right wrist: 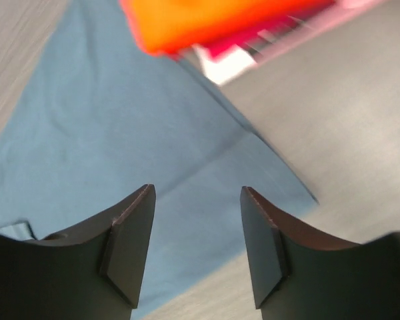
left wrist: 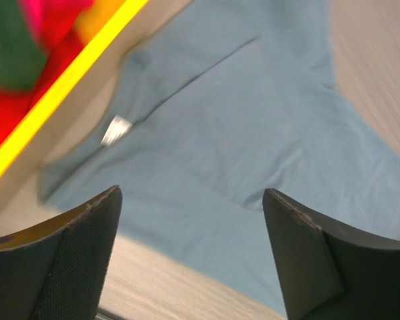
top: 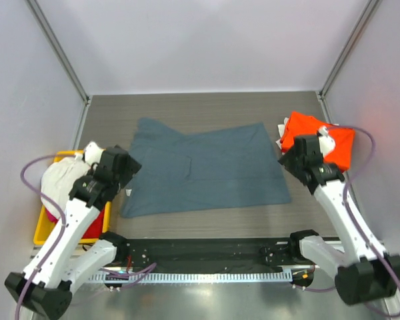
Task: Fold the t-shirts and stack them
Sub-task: Fold the tshirt
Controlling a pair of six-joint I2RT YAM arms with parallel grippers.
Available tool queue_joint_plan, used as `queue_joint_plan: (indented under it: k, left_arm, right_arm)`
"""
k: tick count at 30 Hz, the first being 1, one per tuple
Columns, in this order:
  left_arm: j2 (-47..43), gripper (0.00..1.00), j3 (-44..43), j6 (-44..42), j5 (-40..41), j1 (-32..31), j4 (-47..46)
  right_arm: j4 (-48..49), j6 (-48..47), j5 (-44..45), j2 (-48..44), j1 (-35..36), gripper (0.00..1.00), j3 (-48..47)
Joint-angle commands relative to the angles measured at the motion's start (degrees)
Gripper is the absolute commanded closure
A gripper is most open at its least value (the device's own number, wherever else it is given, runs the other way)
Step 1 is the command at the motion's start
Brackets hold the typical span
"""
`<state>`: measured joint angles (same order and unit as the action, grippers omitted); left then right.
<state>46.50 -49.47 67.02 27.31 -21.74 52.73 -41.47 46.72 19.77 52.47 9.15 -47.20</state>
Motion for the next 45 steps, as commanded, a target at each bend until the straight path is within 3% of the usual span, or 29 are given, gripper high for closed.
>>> queue_joint_plan:
  k: [1,5,14,18,28,35,45]
  left_arm:
    - [7.62,0.1,-7.29,-18.57,0.55,-0.06,-8.95]
    - [17.55,0.05,-13.44,-25.36,1.96,1.86,-14.93]
    - [44.78,0.05,-31.55,-29.84,-8.84,12.94,-18.27]
    - [53.85,0.05,-39.9,-30.99,-10.61,14.0,-19.51]
    - [73.02,0.04,-55.99,-32.92,-16.06,16.73,-20.12]
    - [80.67,0.04,-61.61,-33.01,-18.61,17.34,-22.14]
    - [85.16,0.06,-63.82,-32.31,-20.63,17.78,-22.14]
  right_arm:
    - [7.19,-14.52,-7.18,11.82,-0.09,0.43,-9.01]
    - [8.95,-17.89,-7.99,23.08,-0.01,0.49,-16.86]
    - [13.44,-21.75,-7.73,44.8,-0.09,0.49,-35.22]
    - [13.44,-22.72,-7.29,56.83,-0.62,0.49,-43.4]
    - [13.61,-24.04,-7.82,76.97,-3.52,0.49,-60.54]
    - [14.05,-23.17,-12.21,84.37,-3.7,0.55,-66.79]
    - [15.54,-22.99,-13.79,82.27,-3.78,0.66,-62.06]
